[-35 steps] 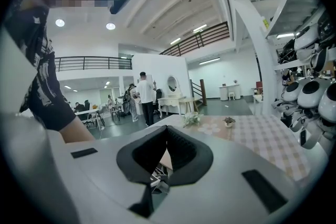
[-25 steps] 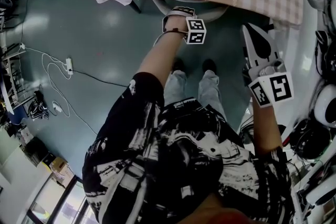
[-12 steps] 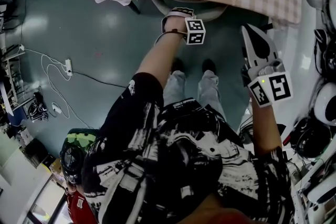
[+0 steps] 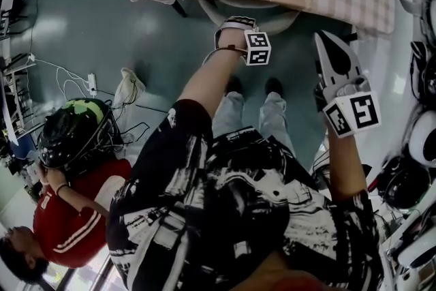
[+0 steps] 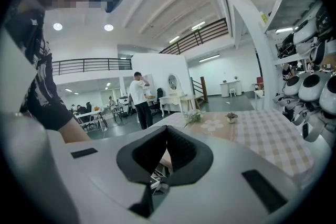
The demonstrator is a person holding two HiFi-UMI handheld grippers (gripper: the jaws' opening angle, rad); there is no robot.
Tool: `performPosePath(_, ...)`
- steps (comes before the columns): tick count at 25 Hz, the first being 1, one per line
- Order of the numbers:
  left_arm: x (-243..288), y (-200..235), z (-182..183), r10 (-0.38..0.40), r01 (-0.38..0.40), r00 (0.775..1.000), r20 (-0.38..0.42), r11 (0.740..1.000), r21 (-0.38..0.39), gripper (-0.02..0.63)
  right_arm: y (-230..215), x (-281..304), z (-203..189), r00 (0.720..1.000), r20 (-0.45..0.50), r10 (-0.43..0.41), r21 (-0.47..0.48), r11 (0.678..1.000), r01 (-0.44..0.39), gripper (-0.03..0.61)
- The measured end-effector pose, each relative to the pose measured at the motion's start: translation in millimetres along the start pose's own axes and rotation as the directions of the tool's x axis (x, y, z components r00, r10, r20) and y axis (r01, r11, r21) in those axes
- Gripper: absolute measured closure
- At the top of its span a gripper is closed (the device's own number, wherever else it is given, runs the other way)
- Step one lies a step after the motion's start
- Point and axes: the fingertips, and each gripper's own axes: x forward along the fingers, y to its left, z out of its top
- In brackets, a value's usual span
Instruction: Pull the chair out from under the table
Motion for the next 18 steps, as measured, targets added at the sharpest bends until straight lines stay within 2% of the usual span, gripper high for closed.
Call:
performPosePath(11,-12,-46,-3,-0.006,0.006,1.0,0.007,1.0,0.017,0.569,28,-2,6,1.0,0.012,0.019,-0.016,1.0,-0.019,0.58)
performPosePath(18,-22,-80,0,-0.013,0.013,1.0,0.008,1.0,0.01,0.569,62,-9,7,1.0,0.026,0.007,-0.025,1.0,-0.006,0.58)
